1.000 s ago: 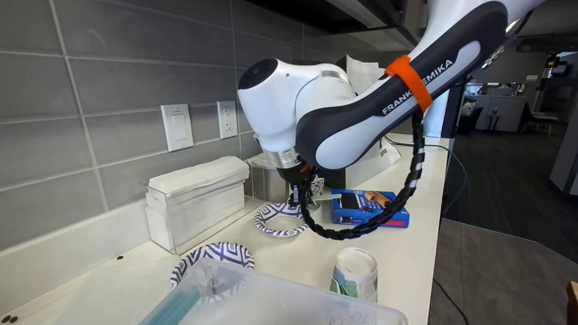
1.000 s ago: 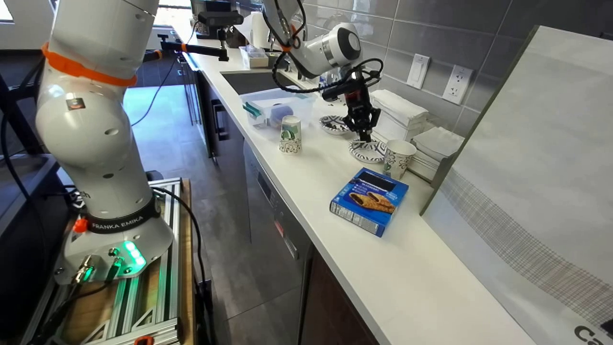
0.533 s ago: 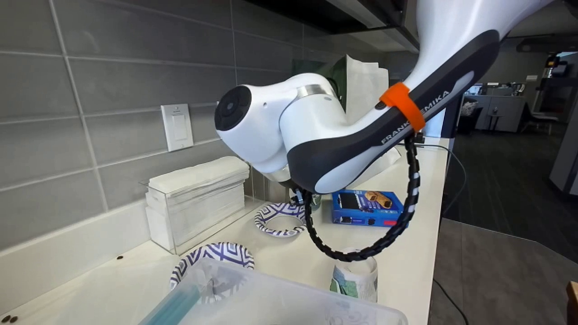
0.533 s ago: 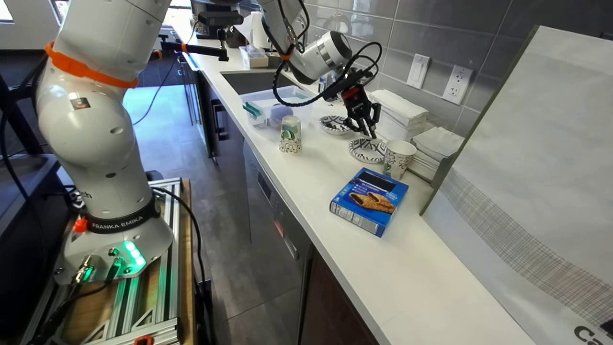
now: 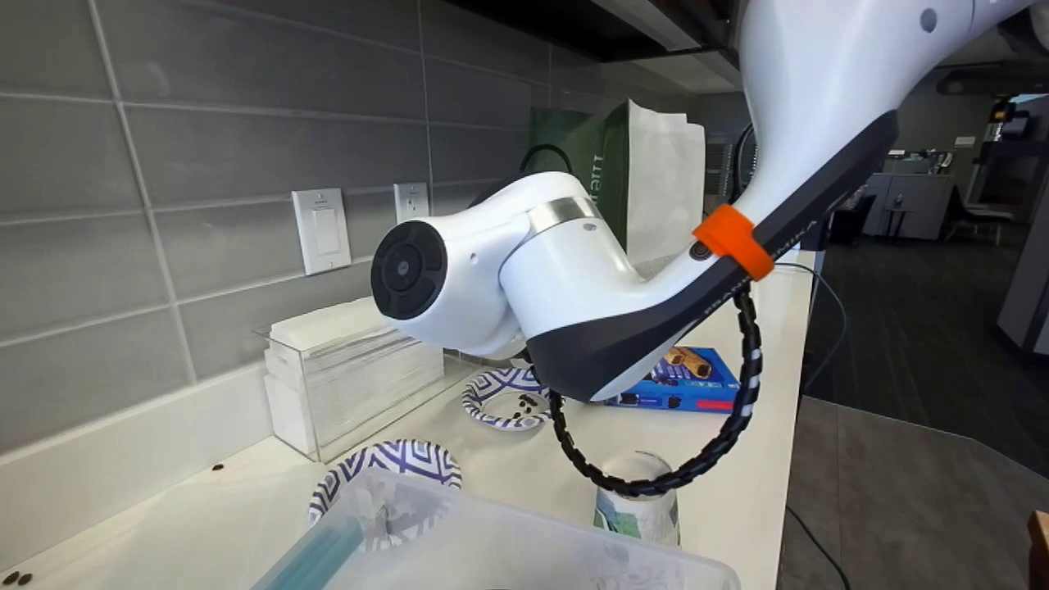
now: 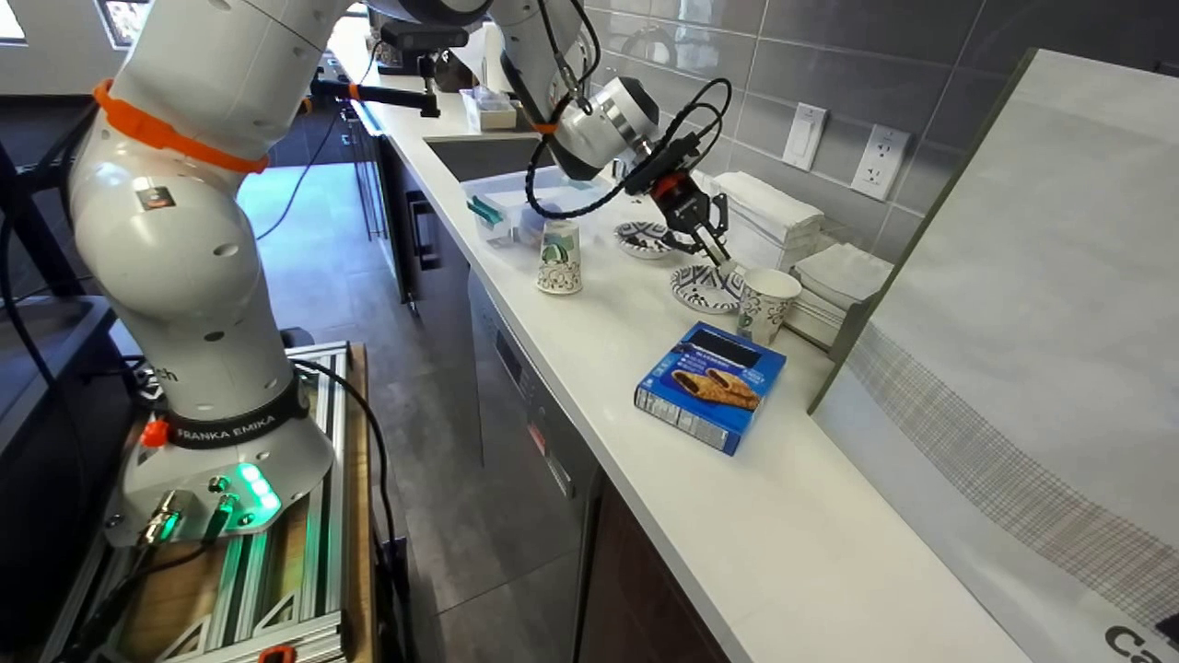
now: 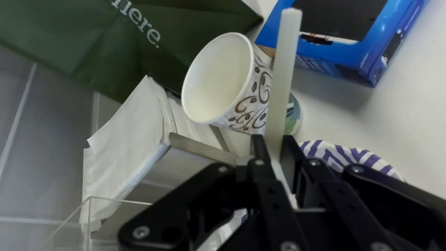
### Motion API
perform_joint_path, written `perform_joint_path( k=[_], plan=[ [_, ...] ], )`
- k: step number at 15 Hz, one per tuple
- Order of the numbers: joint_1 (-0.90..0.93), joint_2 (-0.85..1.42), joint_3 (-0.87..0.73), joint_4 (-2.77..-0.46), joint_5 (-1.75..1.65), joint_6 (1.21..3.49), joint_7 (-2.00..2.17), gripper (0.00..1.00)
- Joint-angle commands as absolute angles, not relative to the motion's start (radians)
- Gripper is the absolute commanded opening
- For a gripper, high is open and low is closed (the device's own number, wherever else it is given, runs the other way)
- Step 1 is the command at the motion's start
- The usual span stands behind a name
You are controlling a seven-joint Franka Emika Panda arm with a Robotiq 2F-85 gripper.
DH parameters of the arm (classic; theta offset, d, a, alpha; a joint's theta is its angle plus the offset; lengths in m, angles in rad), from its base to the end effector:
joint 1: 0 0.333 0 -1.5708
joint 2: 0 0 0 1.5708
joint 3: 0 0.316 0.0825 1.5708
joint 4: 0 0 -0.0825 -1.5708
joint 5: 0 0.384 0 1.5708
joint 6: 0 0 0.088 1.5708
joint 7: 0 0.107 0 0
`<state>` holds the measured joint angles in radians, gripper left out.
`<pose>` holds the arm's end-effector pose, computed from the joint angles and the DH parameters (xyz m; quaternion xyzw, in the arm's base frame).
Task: Transfer a spoonful of contents from the left bowl to the right bowl
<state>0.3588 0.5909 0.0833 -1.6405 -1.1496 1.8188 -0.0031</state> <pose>0.6360 0.2103 0.2817 0.7617 0.4146 -0.0630 0.4939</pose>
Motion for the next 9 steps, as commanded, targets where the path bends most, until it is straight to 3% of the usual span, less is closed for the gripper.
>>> perform_joint_path(
  k=[1,9],
  plan=[
    [0.334,0.605,0.121,-1.617,-1.147,1.802,-0.037,0.04],
    [0.285,0.561,0.154,-1.61,-0.966,1.792,-0.016,0.04]
  ],
)
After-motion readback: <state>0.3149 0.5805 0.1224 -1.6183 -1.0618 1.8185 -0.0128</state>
